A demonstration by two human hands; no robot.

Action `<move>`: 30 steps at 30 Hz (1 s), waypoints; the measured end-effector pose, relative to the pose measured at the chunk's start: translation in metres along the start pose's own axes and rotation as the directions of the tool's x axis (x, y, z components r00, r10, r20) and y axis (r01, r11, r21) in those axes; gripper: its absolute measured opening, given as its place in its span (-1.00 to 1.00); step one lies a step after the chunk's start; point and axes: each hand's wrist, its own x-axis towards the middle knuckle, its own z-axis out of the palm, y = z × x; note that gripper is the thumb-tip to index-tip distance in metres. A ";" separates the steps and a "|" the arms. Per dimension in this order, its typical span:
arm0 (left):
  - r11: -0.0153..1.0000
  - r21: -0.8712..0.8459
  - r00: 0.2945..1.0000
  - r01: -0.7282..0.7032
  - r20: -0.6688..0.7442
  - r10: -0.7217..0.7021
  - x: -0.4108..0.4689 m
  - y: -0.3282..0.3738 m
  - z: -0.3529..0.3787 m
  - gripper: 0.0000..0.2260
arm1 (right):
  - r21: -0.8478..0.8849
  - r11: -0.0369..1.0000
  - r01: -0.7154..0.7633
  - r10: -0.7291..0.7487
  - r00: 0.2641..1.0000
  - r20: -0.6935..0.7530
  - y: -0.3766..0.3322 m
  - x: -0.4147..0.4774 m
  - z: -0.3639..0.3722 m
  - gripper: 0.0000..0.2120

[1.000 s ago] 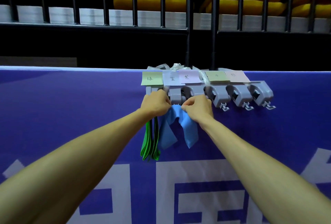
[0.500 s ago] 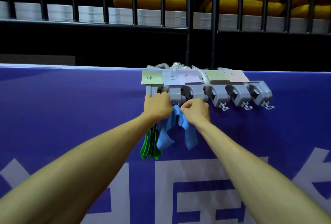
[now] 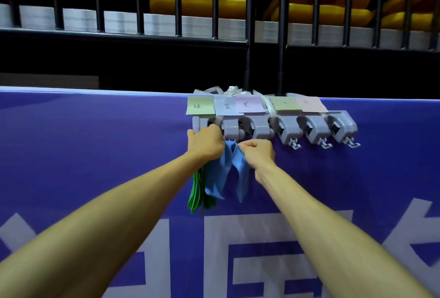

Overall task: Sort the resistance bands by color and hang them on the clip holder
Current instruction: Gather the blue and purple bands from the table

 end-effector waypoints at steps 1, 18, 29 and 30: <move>1.000 0.000 1.000 0.005 0.000 -0.005 0.000 0.000 -0.001 -0.74 | 0.004 1.000 -0.007 0.007 1.000 -0.005 0.000 0.001 0.002 -0.84; 0.980 0.163 0.987 -0.116 0.131 0.095 -0.010 0.010 -0.008 -0.86 | -0.141 0.990 0.014 -0.006 0.998 0.059 0.004 -0.006 0.002 -0.78; 0.982 -0.076 0.985 -0.170 -0.008 0.170 -0.065 0.001 -0.060 -0.69 | -0.173 0.983 0.063 -0.042 0.992 0.121 0.016 -0.027 -0.023 -0.81; 0.979 -0.128 0.987 -0.158 -0.015 0.158 -0.074 -0.001 -0.063 -0.69 | -0.167 0.984 0.056 -0.036 0.992 0.120 0.017 -0.034 -0.026 -0.80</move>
